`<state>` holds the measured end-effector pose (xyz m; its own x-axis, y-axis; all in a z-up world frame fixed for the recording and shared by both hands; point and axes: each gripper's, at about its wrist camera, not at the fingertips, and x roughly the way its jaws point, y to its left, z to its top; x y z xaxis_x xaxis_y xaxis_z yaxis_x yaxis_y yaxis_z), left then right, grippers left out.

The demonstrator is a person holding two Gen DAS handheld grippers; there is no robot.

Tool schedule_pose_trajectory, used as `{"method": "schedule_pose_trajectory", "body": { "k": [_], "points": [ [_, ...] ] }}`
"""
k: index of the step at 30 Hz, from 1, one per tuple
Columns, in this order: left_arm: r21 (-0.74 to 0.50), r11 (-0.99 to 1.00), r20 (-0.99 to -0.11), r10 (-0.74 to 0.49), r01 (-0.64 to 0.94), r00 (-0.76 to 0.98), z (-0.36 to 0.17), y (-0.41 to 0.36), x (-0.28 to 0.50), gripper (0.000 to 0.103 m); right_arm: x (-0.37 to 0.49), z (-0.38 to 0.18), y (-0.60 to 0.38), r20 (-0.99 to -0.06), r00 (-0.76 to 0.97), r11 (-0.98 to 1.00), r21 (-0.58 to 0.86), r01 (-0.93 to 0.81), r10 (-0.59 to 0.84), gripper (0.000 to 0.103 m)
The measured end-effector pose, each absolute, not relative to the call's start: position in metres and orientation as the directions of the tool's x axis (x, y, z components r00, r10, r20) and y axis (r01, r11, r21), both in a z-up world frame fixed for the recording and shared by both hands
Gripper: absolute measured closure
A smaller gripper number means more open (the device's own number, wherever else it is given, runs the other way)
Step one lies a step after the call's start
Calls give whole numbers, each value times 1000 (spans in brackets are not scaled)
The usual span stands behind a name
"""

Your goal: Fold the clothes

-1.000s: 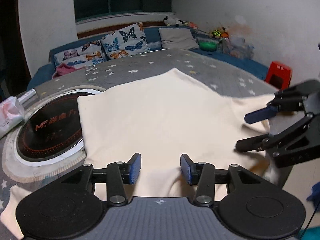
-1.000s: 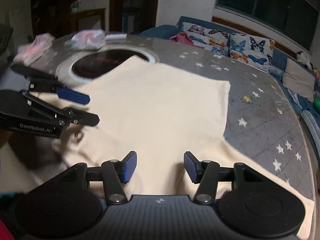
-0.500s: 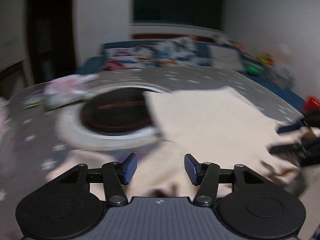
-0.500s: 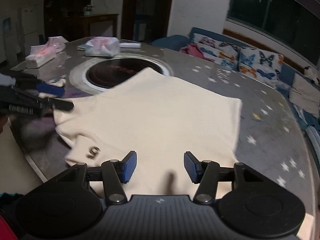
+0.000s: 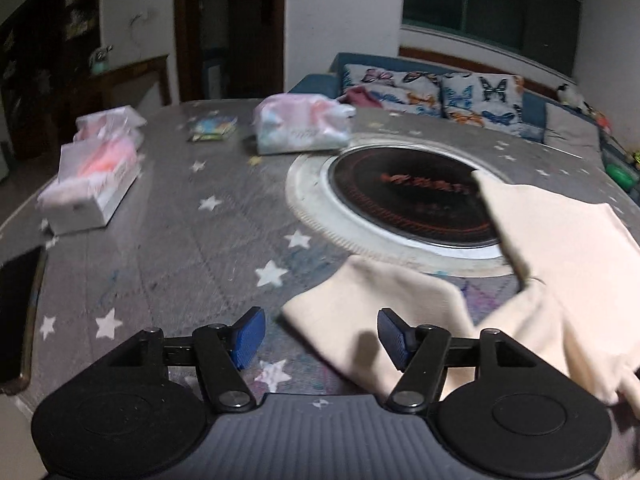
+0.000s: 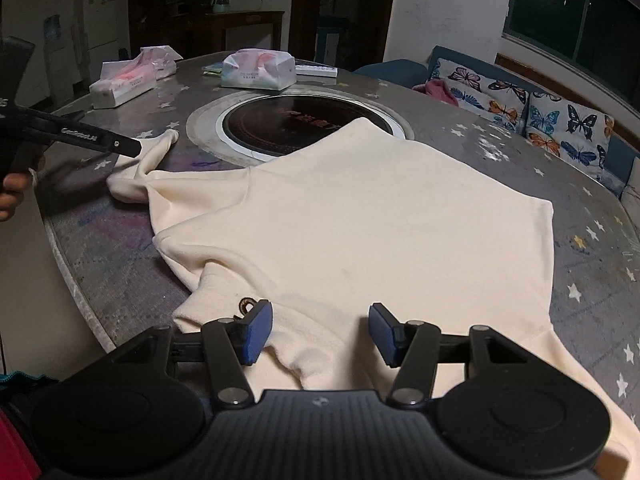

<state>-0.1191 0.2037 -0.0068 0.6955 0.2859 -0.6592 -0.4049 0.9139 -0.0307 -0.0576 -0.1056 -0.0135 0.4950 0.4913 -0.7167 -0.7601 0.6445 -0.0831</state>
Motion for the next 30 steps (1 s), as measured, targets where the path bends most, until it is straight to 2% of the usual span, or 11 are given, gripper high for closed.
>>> {"method": "schedule_pose_trajectory", "body": {
  "k": [3,4,5,7,9,16,18,25,30],
  "points": [
    [-40,914,-660,279,-404,697,-13,207,-116,51,-56,-14,-106,-717,498,651,-82,-754,487,44],
    [-38,916,-656,280,-400,701,-14,207,-115,63,-56,-14,-106,-718,498,652,-81,-754,486,44],
    [-33,918,-650,280,-394,706,-14,206,-115,68,-56,-14,-106,-718,498,654,-80,-753,486,44],
    [-35,919,-641,280,-392,714,-14,207,-112,88,-55,-15,-105,-718,499,656,-79,-751,485,44],
    [-59,912,-637,279,-406,719,-12,210,-111,94,-55,-15,-105,-718,501,658,-80,-749,483,44],
    [-71,841,-499,436,-536,749,20,228,-127,95,-57,-15,-105,-718,504,657,-87,-749,480,43],
    [-65,839,-487,446,-541,751,20,233,-129,95,-57,-15,-105,-718,503,654,-89,-751,481,43],
    [-37,820,-591,443,-572,674,-15,246,-117,94,-55,-16,-106,-721,502,660,-83,-747,477,39],
    [-10,820,-604,451,-572,657,-17,247,-116,81,-58,-13,-104,-720,503,652,-93,-753,478,39]
  ]
}}
